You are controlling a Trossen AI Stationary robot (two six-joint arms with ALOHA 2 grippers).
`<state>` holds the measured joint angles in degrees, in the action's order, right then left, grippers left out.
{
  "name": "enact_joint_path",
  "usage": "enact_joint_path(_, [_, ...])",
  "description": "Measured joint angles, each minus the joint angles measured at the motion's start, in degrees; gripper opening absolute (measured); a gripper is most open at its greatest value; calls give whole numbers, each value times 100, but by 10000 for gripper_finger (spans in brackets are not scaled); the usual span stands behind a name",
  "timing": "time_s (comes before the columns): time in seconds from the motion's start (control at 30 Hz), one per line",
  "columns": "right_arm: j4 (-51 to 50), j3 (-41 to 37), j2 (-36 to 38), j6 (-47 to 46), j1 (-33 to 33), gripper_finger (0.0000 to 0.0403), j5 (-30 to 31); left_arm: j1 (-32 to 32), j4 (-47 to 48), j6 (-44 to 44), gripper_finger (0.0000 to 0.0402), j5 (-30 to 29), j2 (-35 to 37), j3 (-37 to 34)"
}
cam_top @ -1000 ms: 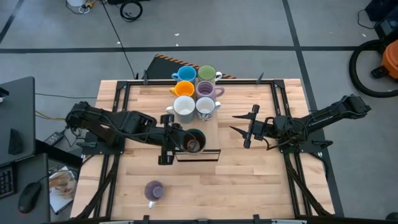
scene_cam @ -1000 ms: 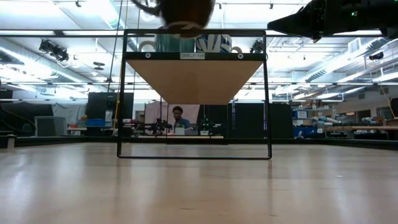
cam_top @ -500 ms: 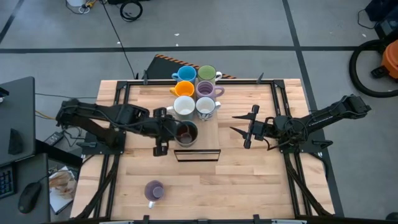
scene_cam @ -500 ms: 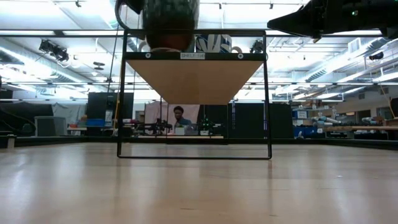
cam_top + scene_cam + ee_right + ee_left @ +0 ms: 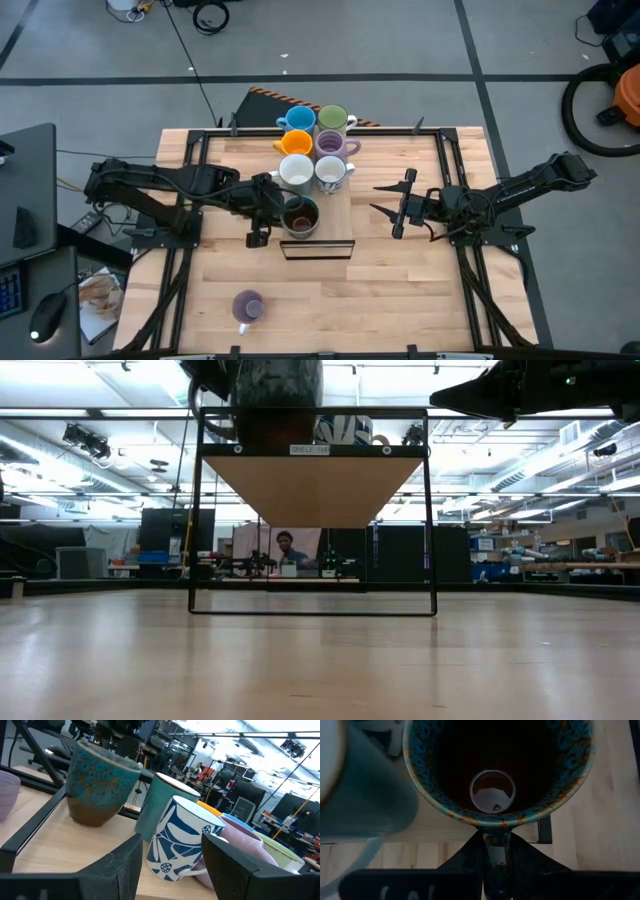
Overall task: Place coffee mugs
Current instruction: Put the dark blue mug on the shelf
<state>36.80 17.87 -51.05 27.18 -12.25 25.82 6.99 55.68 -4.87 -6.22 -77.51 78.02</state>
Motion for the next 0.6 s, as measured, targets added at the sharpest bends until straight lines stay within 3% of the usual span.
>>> enact_joint_path(0.2, [0, 0, 0, 0, 0, 208, 0, -47, -3, 60, 65, 52, 2, -79])
enact_joint_path(0.6, [0, 0, 0, 0, 0, 208, 0, -38, -27, 43, 121, -135, -3, -81])
